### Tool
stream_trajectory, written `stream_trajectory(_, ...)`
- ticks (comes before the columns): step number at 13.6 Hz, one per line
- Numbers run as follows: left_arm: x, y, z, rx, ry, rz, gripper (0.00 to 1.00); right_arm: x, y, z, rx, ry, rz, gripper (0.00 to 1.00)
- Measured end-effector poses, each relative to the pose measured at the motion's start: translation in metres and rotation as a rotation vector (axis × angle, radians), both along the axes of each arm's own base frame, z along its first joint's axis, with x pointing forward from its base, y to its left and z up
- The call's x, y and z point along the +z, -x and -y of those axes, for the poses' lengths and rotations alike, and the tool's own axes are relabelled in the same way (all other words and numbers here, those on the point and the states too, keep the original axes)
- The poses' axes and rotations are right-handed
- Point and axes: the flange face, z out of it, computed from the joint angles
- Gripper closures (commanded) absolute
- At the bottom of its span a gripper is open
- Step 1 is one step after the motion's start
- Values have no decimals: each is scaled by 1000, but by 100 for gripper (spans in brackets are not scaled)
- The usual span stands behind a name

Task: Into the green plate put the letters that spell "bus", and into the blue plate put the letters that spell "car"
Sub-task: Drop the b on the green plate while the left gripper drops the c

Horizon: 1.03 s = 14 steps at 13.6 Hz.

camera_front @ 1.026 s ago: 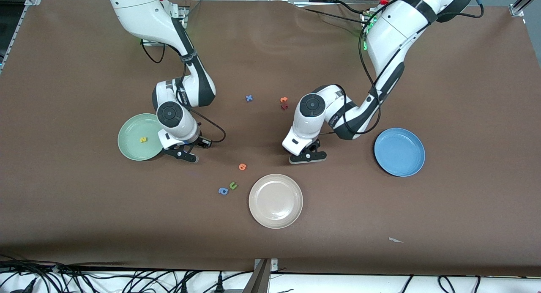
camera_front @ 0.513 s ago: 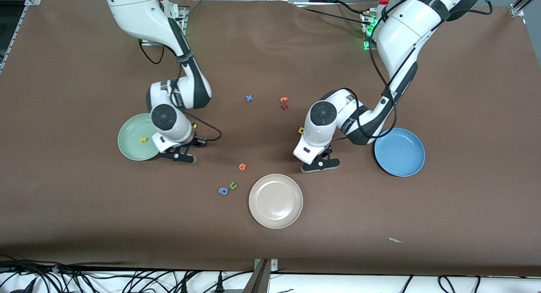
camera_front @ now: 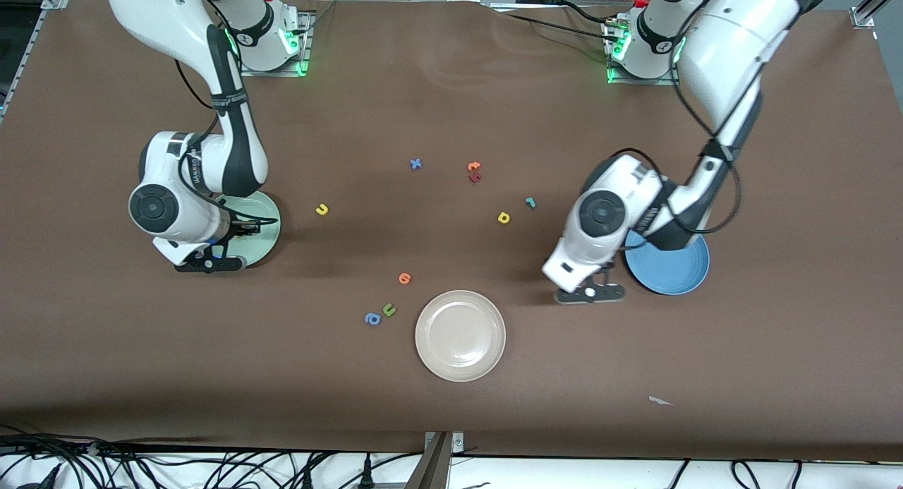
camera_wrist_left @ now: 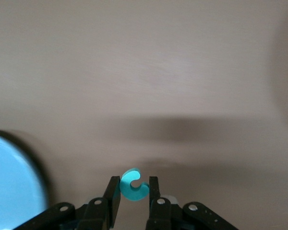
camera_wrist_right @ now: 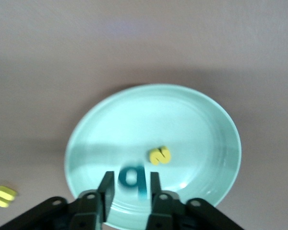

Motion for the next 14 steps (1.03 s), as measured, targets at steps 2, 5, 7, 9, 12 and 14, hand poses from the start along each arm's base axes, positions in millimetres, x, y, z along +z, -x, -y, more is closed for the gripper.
stream_trajectory(2, 7, -10, -51, -43, -12, -21, 78, -12, 7, 4, -4, 8, -29, 0)
stream_trajectory(5, 11, -14, -130, -104, -20, -57, 78, -13, 9, -7, -11, -8, -34, 0)
stream_trajectory(7, 11, -5, -170, -120, 13, -41, 78, -16, 12, -28, -59, -42, -37, 0)
stream_trajectory(9, 3, 12, -199, -100, 72, 10, 77, -21, 19, -60, -114, -53, -43, 0)
stream_trajectory(12, -7, 37, -231, -73, 105, 30, 68, -27, 27, -96, -187, -41, -30, 1)
stream_trajectory(14, -12, 48, -233, -73, 116, 54, 0, -36, 33, -116, -235, -42, 26, 1)
